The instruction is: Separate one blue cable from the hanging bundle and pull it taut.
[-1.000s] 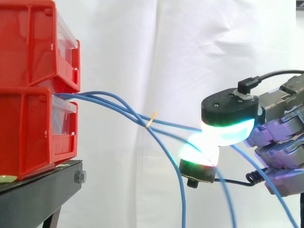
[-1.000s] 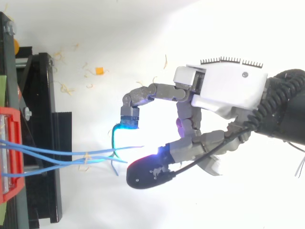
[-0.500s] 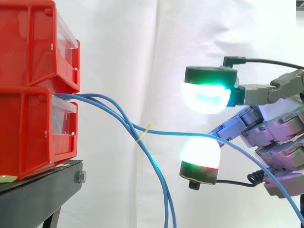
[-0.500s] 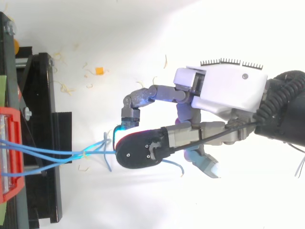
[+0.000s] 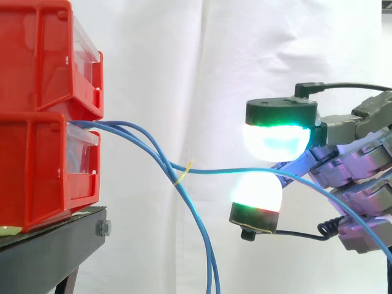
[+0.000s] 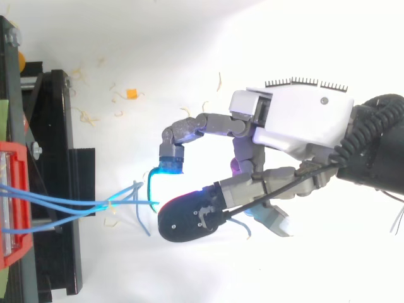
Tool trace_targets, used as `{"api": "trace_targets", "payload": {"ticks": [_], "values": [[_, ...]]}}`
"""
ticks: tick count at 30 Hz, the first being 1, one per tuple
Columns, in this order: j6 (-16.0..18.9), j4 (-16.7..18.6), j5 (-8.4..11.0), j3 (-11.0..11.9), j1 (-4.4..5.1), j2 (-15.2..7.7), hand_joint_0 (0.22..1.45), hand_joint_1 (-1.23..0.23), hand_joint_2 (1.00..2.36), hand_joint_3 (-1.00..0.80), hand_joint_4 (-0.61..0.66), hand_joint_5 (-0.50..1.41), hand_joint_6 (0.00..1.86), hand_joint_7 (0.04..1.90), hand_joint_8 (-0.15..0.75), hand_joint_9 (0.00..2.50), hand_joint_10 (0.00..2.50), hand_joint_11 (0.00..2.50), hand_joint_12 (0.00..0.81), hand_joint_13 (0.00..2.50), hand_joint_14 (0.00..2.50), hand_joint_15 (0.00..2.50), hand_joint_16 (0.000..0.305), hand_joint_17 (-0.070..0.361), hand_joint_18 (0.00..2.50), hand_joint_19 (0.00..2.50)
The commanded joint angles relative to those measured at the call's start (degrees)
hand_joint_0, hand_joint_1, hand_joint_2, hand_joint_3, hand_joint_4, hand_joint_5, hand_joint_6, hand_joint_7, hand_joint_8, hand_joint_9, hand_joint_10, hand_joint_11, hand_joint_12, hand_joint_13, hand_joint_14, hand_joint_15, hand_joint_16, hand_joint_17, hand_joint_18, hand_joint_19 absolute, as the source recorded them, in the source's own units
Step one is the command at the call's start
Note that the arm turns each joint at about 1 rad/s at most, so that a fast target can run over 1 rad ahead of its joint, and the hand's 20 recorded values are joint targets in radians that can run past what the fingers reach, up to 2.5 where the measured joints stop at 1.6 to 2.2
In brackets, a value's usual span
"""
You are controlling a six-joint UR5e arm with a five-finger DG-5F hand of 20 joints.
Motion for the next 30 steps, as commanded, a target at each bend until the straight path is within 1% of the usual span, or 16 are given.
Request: {"api": "trace_targets", "payload": {"ticks": [1, 3, 5, 7, 11, 13, 22, 28, 30], "values": [[0.7, 0.2, -0.01, 0.1, 0.03, 0.0, 0.68, -0.67, 1.00, -0.50, 0.12, 0.13, 0.50, 1.19, 0.169, 2.16, 0.03, 0.78, 0.310, 1.82, 0.03, 1.20, 0.047, 0.106, 1.30, 0.97], [0.8, 0.2, -0.10, 0.0, 0.03, 0.0, 0.68, -0.68, 1.00, -0.50, 0.12, 0.13, 0.50, 1.19, 0.172, 2.16, 0.03, 0.78, 0.309, 1.82, 0.03, 1.19, 0.047, 0.105, 1.30, 0.98], [0.9, 0.2, -0.10, 0.0, 0.03, 0.0, 0.71, -0.70, 1.00, -0.50, 0.14, 0.13, 0.50, 1.18, 0.163, 2.16, 0.03, 0.77, 0.311, 1.81, 0.03, 1.20, 0.046, 0.104, 1.31, 0.98], [1.5, 0.2, -0.10, 0.0, 0.03, 0.0, 0.72, -0.71, 1.01, -0.40, 0.14, 0.13, 0.50, 1.18, 0.159, 2.16, 0.03, 0.76, 0.313, 1.82, 0.03, 1.19, 0.046, 0.105, 1.31, 0.98], [1.7, 0.2, -0.10, 0.1, 0.03, 0.0, 0.73, -0.74, 1.02, -0.24, 0.14, 0.13, 0.50, 1.17, 0.160, 2.15, 0.03, 0.75, 0.315, 1.82, 0.03, 1.20, 0.047, 0.106, 1.32, 0.97], [1.7, 0.2, -0.01, 0.0, 0.12, 0.0, 0.72, -0.76, 1.02, -0.15, 0.13, 0.14, 0.50, 1.17, 0.183, 2.15, 0.03, 0.74, 0.323, 1.83, 0.03, 1.18, 0.049, 0.110, 1.35, 0.96], [1.7, 0.2, -0.01, 0.0, 0.21, 0.0, 0.72, -0.80, 1.01, -0.01, 0.10, 0.14, 0.51, 1.18, 0.196, 2.14, 0.03, 0.68, 0.349, 1.86, 0.02, 1.15, 0.053, 0.120, 1.42, 0.90], [2.4, 0.4, -0.10, 0.0, 0.30, 0.0, 0.72, -0.81, 1.01, 0.03, 0.09, 0.14, 0.51, 1.21, 0.209, 2.13, 0.03, 0.63, 0.354, 1.86, 0.02, 1.13, 0.055, 0.123, 1.45, 0.87], [2.8, 0.9, -0.10, 0.0, 0.30, 0.0, 0.72, -0.81, 1.01, 0.03, 0.09, 0.14, 0.51, 1.21, 0.201, 2.13, 0.03, 0.62, 0.355, 1.86, 0.02, 1.13, 0.055, 0.124, 1.45, 0.87]]}}
